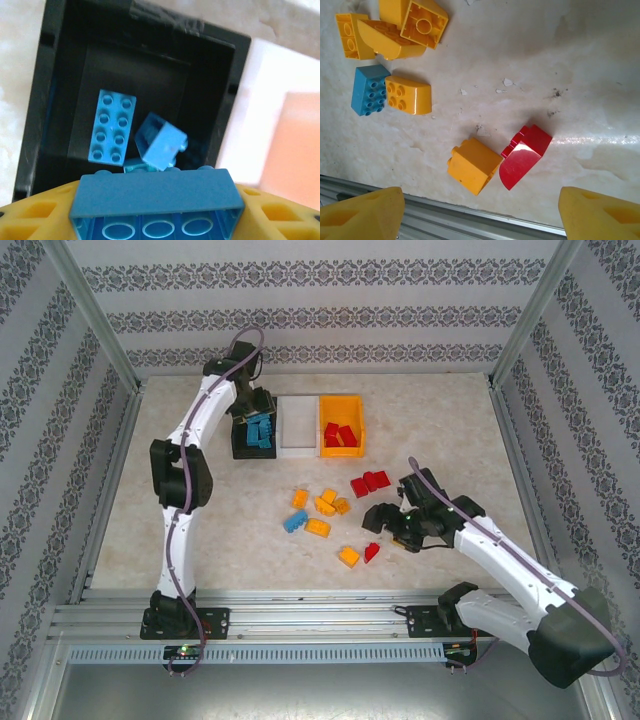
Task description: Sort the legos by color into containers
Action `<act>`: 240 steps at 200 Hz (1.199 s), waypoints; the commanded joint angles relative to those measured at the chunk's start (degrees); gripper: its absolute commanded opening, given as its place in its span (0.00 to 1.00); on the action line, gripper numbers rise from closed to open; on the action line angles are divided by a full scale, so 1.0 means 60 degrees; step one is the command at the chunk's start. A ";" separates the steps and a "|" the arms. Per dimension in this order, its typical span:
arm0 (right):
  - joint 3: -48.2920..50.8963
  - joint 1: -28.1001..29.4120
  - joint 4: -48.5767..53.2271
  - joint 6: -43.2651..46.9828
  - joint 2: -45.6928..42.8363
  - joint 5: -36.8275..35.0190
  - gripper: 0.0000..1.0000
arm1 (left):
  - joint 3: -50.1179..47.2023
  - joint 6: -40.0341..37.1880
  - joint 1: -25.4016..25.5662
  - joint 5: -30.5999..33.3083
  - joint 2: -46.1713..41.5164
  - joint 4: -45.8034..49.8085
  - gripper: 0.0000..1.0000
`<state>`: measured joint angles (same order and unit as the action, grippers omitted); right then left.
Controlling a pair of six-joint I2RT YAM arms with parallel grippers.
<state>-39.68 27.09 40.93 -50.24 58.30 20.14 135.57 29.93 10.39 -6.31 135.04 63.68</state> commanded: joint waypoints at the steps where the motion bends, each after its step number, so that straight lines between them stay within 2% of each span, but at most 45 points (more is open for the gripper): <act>1: 0.0290 -0.0092 0.0488 -0.0315 -0.0275 -0.0309 0.81 | 0.1243 -0.0403 -0.0151 0.0159 0.0555 0.1206 0.50; 40: 0.0316 -0.0088 0.0490 -0.0431 -0.0285 -0.0373 0.81 | 0.1576 -0.0371 -0.0292 0.0195 0.0842 0.1364 0.63; 85: 0.0147 -0.0104 0.0309 -0.0379 0.0087 -0.0341 0.81 | 0.1498 -0.0570 -0.0334 0.0126 0.0451 0.1573 0.76; 116: -0.0076 -0.0106 0.0164 -0.0248 0.0436 -0.0257 0.81 | 0.0542 -0.0766 -0.0328 0.0164 -0.0424 0.1325 0.88; 138: -0.0161 -0.0099 0.0022 -0.0198 0.0637 -0.0193 0.81 | -0.0358 -0.0779 -0.0301 -0.0127 -0.1153 0.1046 0.89; 166: -0.0212 -0.0106 -0.0068 -0.0076 0.0850 -0.0134 0.81 | -0.2594 -0.1260 0.0306 -0.0334 -0.2699 0.0364 0.89; 199: -0.0101 -0.0288 -0.0055 0.0107 0.0846 -0.0078 0.81 | -0.6715 -0.3009 0.1736 -0.0834 -0.4967 -0.1044 0.87; 214: 0.0027 -0.0476 -0.0112 0.0188 0.0808 0.0051 0.80 | -0.8572 -0.3661 0.2303 -0.1429 -0.5952 -0.1998 0.87; 240: 0.0095 -0.0723 -0.0120 0.0384 0.0858 0.0264 0.80 | -1.0438 -0.4096 0.3152 -0.1993 -0.6662 -0.2877 0.85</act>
<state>-39.57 23.79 40.27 -50.09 63.46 19.99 79.79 12.05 26.94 -14.33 97.82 54.50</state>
